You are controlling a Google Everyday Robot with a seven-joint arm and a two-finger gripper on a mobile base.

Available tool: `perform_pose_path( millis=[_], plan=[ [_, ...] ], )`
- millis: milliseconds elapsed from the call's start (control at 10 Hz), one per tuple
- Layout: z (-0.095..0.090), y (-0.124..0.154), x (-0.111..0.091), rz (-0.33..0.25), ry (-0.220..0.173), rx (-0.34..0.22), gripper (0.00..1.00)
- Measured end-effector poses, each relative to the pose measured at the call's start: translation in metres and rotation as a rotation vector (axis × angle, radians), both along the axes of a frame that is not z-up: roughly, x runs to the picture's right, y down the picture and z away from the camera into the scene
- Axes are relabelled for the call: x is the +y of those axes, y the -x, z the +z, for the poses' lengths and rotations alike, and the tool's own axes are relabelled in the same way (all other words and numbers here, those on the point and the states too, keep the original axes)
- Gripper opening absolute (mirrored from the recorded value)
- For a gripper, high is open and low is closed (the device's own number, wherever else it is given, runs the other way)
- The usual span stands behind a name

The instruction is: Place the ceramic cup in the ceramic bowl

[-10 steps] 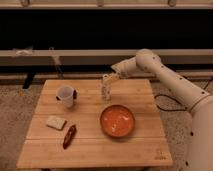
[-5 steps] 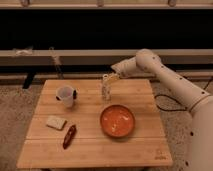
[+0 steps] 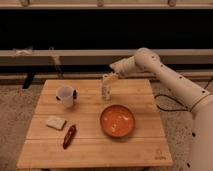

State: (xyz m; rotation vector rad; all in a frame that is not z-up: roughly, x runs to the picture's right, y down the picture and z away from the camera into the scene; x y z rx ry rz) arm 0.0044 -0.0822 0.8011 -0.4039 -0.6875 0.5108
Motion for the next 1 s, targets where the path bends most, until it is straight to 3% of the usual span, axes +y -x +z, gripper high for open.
perform_pose_path(
  millis=[300, 500, 700, 1000],
  plan=[
    [-0.042, 0.050, 0.010, -0.157, -0.110, -0.031, 0.80],
    [-0.058, 0.091, 0.020, -0.296, -0.159, -0.051, 0.80],
    [-0.062, 0.127, 0.040, -0.464, -0.197, -0.031, 0.80],
    [-0.047, 0.159, 0.078, -0.642, -0.216, 0.016, 0.80]
  ],
)
